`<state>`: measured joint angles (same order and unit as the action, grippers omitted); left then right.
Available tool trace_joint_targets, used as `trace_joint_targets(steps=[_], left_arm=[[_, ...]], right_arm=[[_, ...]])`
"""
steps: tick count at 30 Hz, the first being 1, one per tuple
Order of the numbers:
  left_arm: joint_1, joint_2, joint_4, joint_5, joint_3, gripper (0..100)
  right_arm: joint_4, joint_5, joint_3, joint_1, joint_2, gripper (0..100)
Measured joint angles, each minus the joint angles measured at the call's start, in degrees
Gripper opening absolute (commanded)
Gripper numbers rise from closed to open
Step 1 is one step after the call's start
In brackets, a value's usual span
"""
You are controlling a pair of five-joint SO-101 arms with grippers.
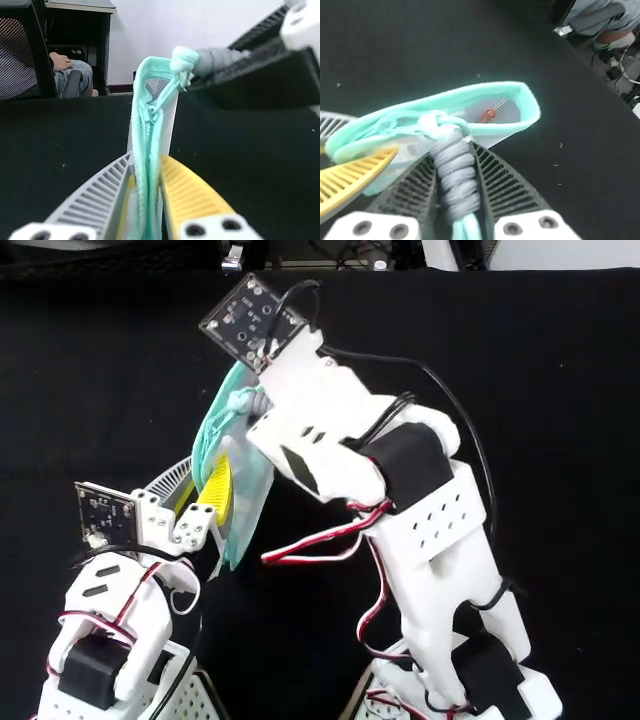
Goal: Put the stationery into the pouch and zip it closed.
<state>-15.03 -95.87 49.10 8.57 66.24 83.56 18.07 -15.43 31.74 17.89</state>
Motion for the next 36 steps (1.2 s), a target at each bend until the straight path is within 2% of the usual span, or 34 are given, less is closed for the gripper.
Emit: trace_joint_targets(steps=[6, 15, 26, 32, 36], left_arm=[[0.0, 0.0, 0.3, 0.0, 0.5, 3], [-0.1, -0.3, 0.2, -0.1, 0.7, 3], [-0.1, -0.3, 0.1, -0.1, 0.7, 3], [-0.1, -0.3, 0.1, -0.1, 0.7, 3], [-0.1, -0.4, 0.1, -0.1, 1.3, 3]], right_arm=[[-4.2, 3.2, 2.7, -2.5, -2.0, 1.2], [-11.0, 4.5, 2.8, -11.5, -7.5, 1.2], [-14.1, 4.7, 3.3, -14.3, -9.1, 1.2], [-11.0, 4.7, 3.3, -14.9, -10.5, 1.9], [-4.0, 4.7, 3.3, -15.1, -8.7, 16.6]])
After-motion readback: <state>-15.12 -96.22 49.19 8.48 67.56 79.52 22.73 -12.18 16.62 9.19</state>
